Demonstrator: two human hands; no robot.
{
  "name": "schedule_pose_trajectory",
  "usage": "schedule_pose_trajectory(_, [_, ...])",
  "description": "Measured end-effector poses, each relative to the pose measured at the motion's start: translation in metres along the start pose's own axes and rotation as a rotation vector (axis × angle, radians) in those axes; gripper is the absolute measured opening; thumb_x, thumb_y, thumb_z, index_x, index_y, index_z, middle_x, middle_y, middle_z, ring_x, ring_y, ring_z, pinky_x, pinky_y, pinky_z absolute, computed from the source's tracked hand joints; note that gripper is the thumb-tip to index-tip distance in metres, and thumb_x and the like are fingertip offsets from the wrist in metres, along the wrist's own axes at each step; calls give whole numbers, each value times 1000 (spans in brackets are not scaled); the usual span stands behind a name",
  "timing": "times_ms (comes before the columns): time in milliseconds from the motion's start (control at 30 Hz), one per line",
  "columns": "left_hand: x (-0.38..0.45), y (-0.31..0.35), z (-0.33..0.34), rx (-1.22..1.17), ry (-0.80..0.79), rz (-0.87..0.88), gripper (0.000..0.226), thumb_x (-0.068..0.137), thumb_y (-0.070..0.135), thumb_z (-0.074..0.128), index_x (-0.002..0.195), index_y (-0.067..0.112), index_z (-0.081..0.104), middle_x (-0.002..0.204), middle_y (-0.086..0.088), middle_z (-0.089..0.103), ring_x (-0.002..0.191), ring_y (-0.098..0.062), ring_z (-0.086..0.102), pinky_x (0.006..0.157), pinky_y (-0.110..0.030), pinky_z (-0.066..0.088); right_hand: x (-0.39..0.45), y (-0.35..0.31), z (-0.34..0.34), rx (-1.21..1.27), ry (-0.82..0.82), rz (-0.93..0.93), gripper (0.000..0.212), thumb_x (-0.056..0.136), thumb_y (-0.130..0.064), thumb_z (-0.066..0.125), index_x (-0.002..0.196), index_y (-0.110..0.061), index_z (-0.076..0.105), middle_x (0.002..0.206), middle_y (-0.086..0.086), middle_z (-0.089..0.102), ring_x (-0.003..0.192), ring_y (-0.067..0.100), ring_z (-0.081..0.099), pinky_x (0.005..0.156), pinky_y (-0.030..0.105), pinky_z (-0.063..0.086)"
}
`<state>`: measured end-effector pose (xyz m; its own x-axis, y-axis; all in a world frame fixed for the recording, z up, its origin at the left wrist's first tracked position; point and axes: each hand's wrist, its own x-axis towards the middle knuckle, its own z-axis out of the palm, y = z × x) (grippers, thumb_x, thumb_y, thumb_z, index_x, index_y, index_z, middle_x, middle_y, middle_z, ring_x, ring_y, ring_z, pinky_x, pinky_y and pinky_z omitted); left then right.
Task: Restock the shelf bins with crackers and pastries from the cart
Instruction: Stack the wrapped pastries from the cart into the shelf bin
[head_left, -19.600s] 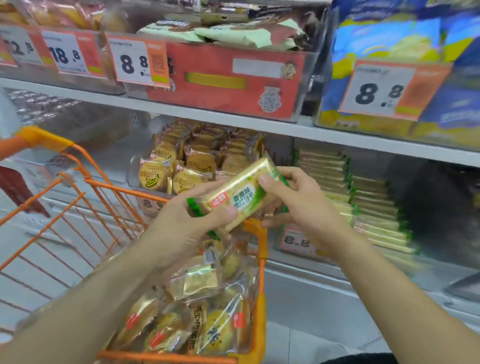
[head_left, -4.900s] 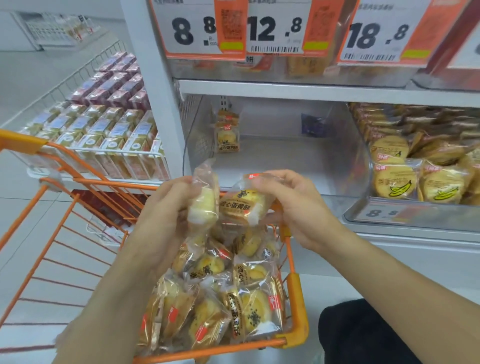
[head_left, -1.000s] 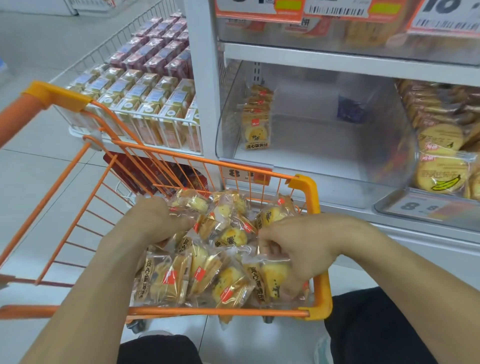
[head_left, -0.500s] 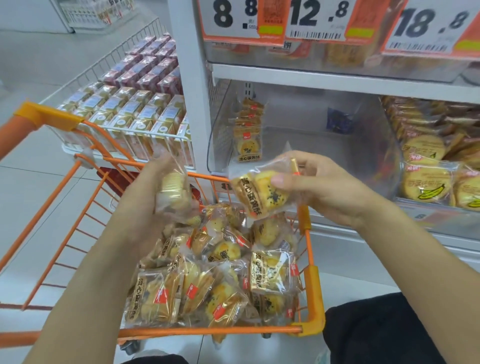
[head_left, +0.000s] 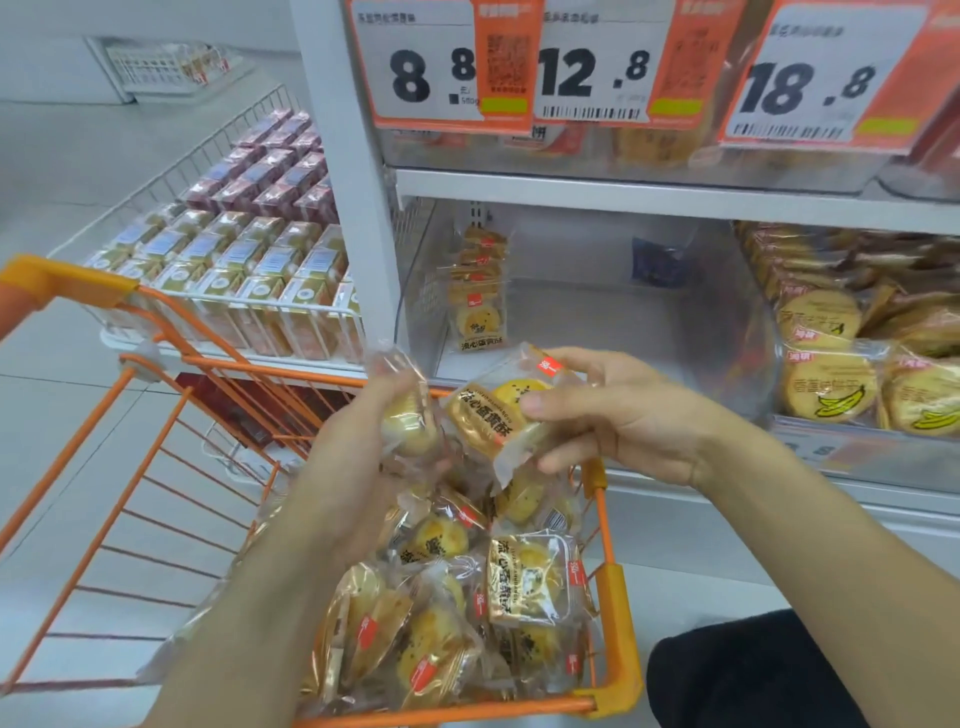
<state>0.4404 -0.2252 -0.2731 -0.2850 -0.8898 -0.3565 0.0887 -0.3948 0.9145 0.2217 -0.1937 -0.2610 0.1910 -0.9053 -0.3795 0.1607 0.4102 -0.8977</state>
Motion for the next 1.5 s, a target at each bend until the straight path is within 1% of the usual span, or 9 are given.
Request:
schedule_pose_trajectory(200, [8, -13, 4, 200, -108, 69, 69, 63, 50, 84, 123, 28, 60, 111, -10, 71, 94, -28, 71, 86, -52, 53, 3, 3, 6, -118, 127, -96, 40, 71, -45, 76, 91, -11, 69, 74, 6, 72, 62, 18, 63, 51, 24, 51])
schedule_pose_trajectory(500, [7, -32, 31, 274, -78, 142, 71, 68, 94, 42, 122, 49, 52, 123, 15, 63, 111, -25, 67, 95, -52, 51, 12, 28, 25, -234, 214, -71, 74, 78, -85, 52, 120, -27, 73, 119, -3, 74, 114, 18, 68, 107, 44, 48])
schedule_pose_trajectory(700, [-11, -28, 42, 357, -83, 200, 30, 93, 63, 11, 99, 55, 39, 86, 58, 46, 83, 44, 35, 71, 12, 27, 15, 30, 35, -525, 347, -85, 102, 80, -91, 7, 104, -14, 69, 109, 1, 68, 108, 7, 59, 100, 33, 44])
schedule_pose_trajectory(867, [2, -22, 36, 99, -238, 139, 72, 83, 67, 54, 129, 13, 53, 102, -17, 69, 85, -26, 71, 65, -37, 57, 6, 22, 26, -551, 419, -305, 83, 98, -67, 27, 71, 5, 57, 62, 4, 62, 70, 21, 62, 79, 46, 52])
schedule_pose_trajectory(1033, [7, -25, 34, 229, -118, 200, 65, 75, 73, 60, 123, 28, 59, 99, -2, 76, 90, -22, 74, 74, -41, 58, -2, 17, 24, -381, 129, -203, 57, 81, -71, 49, 118, -30, 63, 88, -18, 73, 82, -2, 69, 79, 25, 52])
schedule_pose_trajectory(1133, [10, -29, 28, 436, -64, 324, 76, 74, 88, 45, 123, 31, 57, 103, 6, 74, 97, -12, 70, 90, -42, 54, -1, 21, 17, -572, 29, -183, 83, 72, -44, 86, 140, -32, 41, 118, -14, 68, 104, -1, 67, 90, 25, 54])
schedule_pose_trajectory(1233, [2, -25, 30, 615, 16, 407, 70, 82, 80, 25, 106, 19, 51, 77, 3, 64, 67, -1, 60, 66, -22, 51, -1, 21, 12, -609, 22, -216, 108, 66, -26, 93, 151, -32, 27, 125, -22, 58, 110, -16, 57, 88, 7, 46])
schedule_pose_trajectory(1367, [-4, -19, 28, 770, -44, 506, 62, 92, 71, 10, 96, 22, 47, 71, 3, 57, 66, -6, 57, 60, -21, 45, 1, 12, 0, -774, 27, -314, 117, 58, -33, 98, 150, -36, 27, 123, -23, 59, 111, -8, 60, 89, 12, 50])
schedule_pose_trajectory(1500, [10, -21, 12, 821, -114, 536, 60, 96, 68, 8, 128, 36, 46, 117, 19, 62, 114, 1, 56, 94, -30, 45, 6, -8, -20, -913, 160, -514, 92, 54, -51, 94, 131, -32, 47, 117, -21, 62, 107, 1, 62, 87, 21, 51])
